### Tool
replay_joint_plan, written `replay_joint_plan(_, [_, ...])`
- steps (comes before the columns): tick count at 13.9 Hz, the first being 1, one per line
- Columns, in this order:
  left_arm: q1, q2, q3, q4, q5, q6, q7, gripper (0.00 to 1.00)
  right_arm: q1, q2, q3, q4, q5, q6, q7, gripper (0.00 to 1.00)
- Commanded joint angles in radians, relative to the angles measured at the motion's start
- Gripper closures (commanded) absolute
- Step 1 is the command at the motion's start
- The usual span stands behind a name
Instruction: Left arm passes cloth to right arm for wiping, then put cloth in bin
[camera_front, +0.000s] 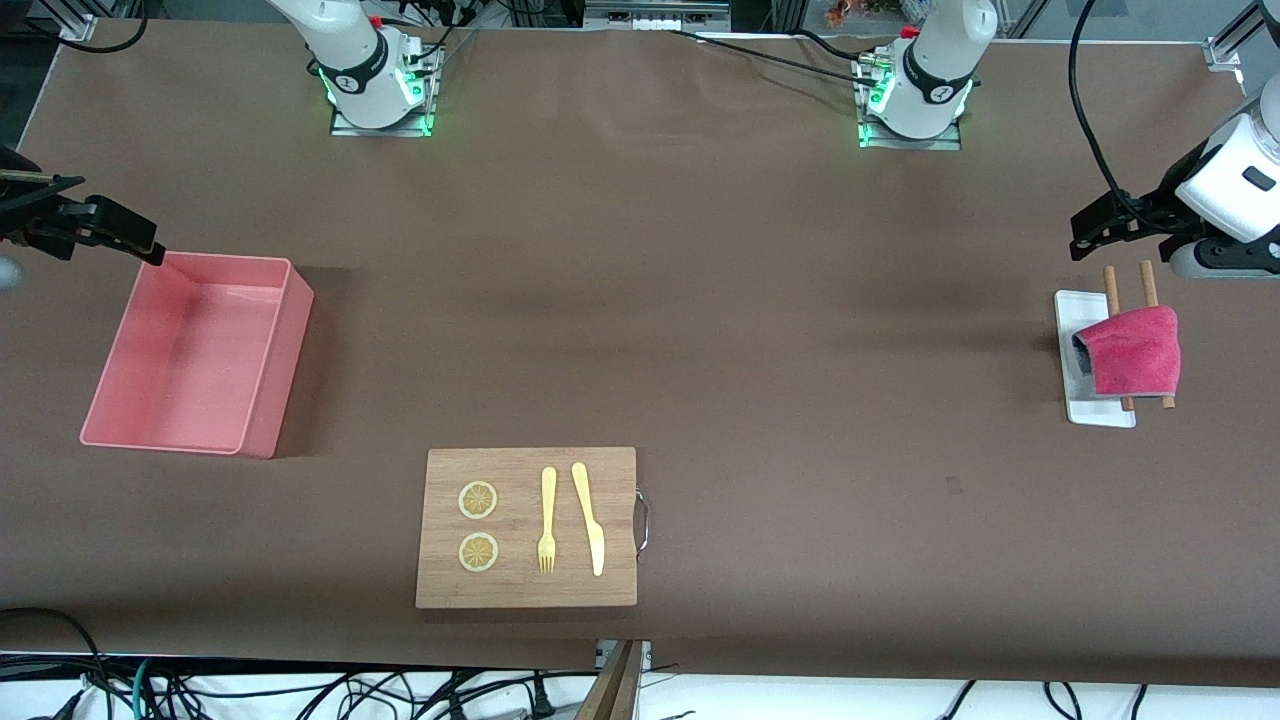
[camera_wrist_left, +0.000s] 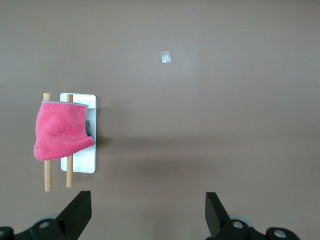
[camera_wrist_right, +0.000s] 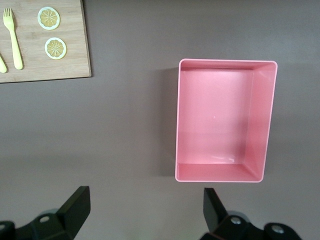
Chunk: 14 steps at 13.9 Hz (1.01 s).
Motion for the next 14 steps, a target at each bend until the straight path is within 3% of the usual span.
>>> replay_joint_plan(1, [-0.004, 0.010, -0.007, 0.019, -0.004, 0.015, -0.002, 0.00, -0.005, 0.003, 0.005, 0.010, 0.006, 0.000, -0.002, 0.00])
replay_joint_plan(14, [-0.002, 0.043, -0.008, 0.059, -0.009, 0.013, -0.019, 0.00, -0.005, 0.003, 0.005, 0.010, 0.007, 0.000, -0.004, 0.00])
